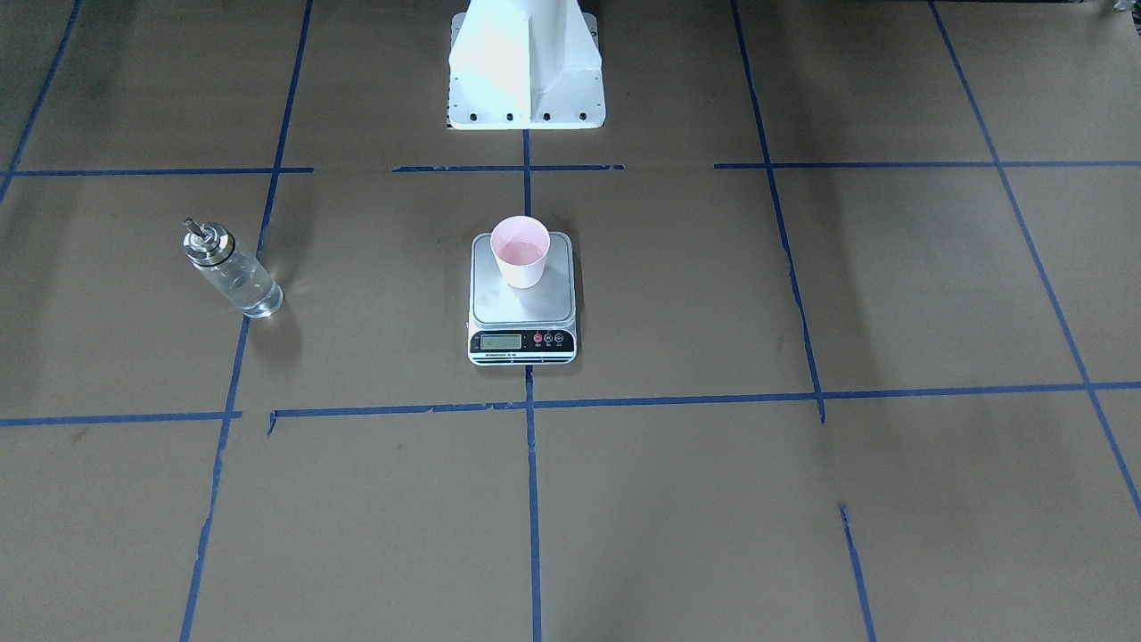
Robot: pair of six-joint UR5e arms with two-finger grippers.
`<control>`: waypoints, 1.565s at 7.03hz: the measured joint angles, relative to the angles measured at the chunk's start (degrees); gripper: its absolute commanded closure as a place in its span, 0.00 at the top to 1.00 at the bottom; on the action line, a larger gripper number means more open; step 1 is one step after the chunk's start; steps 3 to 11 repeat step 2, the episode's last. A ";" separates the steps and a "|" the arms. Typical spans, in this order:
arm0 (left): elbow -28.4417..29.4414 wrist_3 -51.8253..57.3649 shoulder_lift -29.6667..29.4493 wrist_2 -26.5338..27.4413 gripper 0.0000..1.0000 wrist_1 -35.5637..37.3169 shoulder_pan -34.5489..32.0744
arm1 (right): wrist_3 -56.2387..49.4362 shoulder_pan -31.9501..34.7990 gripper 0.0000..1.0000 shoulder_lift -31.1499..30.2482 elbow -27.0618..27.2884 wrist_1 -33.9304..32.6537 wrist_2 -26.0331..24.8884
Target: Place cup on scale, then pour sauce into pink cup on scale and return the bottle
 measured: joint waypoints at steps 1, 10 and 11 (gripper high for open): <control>-0.01 -0.03 0.00 0.00 1.00 0.05 0.00 | 0.00 0.04 1.00 0.03 0.00 0.04 0.20; 0.04 -0.05 -0.04 -0.02 1.00 0.10 0.02 | 0.00 0.07 1.00 0.06 -0.01 0.06 0.25; 0.04 -0.05 -0.04 -0.02 1.00 0.10 0.02 | 0.00 0.07 1.00 0.06 -0.01 0.06 0.25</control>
